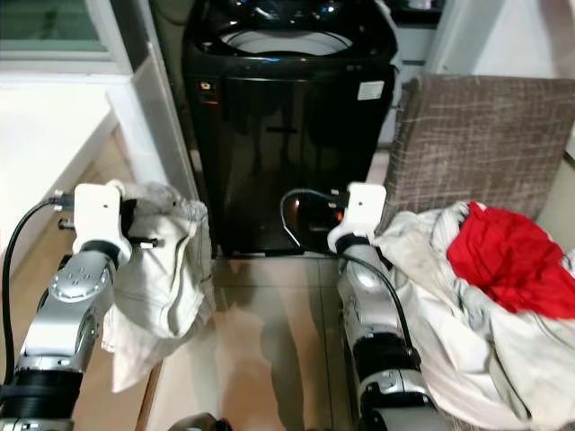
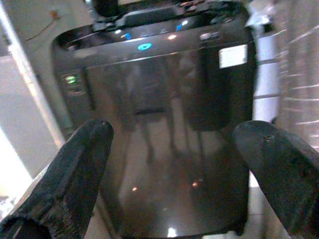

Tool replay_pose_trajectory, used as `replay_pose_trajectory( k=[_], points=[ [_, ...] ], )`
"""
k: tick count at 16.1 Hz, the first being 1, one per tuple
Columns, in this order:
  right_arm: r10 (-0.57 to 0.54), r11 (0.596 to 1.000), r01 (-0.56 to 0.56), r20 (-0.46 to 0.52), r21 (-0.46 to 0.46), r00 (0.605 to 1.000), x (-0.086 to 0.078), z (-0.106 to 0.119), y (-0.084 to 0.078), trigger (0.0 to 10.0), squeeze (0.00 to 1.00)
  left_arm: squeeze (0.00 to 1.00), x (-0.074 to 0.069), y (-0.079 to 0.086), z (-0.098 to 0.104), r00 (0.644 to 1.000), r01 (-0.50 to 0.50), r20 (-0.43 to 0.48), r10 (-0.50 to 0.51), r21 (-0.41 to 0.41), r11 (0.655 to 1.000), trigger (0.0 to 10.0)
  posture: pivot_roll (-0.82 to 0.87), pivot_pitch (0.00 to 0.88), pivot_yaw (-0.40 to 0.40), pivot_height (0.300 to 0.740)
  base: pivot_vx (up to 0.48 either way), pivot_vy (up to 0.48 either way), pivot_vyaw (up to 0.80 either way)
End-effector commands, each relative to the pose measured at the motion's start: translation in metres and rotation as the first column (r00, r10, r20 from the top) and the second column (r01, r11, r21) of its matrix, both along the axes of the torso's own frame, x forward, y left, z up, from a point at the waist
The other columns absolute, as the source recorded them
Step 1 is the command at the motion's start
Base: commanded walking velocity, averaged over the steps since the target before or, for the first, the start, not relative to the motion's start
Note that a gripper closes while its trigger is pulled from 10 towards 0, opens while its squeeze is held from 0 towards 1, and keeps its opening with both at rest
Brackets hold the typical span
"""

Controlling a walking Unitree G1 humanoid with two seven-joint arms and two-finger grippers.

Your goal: Clothes washing

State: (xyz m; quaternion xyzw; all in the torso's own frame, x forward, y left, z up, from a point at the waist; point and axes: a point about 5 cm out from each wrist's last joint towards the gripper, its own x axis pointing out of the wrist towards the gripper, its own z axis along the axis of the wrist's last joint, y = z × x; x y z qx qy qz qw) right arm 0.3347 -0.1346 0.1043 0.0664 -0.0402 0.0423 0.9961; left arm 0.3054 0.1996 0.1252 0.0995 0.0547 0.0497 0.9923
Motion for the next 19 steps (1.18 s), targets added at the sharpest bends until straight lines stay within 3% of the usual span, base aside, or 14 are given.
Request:
replay_pose_trajectory(
  k=[1,2,4,8,13,17,19],
  points=[
    [-0.014,1.0,0.014,0.019,-0.007,1.0,0.0,0.002,0.002,10.0,0.0,0.0,0.006,-0.001,0.017,0.998,0.028,0.06,-0.028,-0.001,1.0,10.0,0.0,0.0,0.077,0.74,0.0,0.0,0.0],
    [-0.021,1.0,0.021,0.028,-0.006,0.999,-0.001,0.003,0.003,10.0,0.0,0.0,0.008,-0.001,0.018,0.997,0.046,0.063,-0.044,-0.034,0.998,10.0,-0.01,0.0,0.087,0.74,0.0,0.0,0.0],
    [-0.027,0.999,0.028,0.034,-0.022,0.999,-0.003,0.003,0.003,10.0,0.0,0.0,0.014,-0.006,0.021,0.992,0.077,0.097,-0.074,-0.024,0.997,10.0,-0.02,0.0,0.081,0.74,0.0,0.0,0.0],
    [0.019,1.0,-0.018,0.046,-0.024,0.999,0.0,0.008,0.002,10.0,0.0,0.0,0.017,-0.008,0.026,0.991,0.007,0.137,0.005,-0.092,0.996,10.0,-0.04,0.0,0.051,0.74,0.356,0.0,0.0],
    [0.07,0.996,-0.065,0.081,-0.065,0.994,0.011,0.026,-0.003,10.0,0.0,0.0,0.02,-0.018,0.043,0.975,-0.01,0.222,0.025,-0.069,0.998,10.0,-0.03,0.0,0.003,0.74,0.448,0.0,0.0],
    [0.104,0.992,-0.099,0.075,-0.073,0.992,0.017,0.03,-0.001,10.0,0.0,0.0,0.019,-0.018,0.032,0.983,-0.024,0.179,0.042,-0.103,0.994,10.0,-0.02,0.0,-0.017,0.74,0.46,0.0,0.0],
    [0.112,0.992,-0.107,0.068,-0.071,0.991,0.017,0.029,0.0,10.0,0.0,0.0,0.019,-0.022,0.033,0.98,0.002,0.2,0.022,-0.118,0.993,10.0,-0.02,0.0,-0.019,0.74,0.48,0.0,0.0]
  ],
)
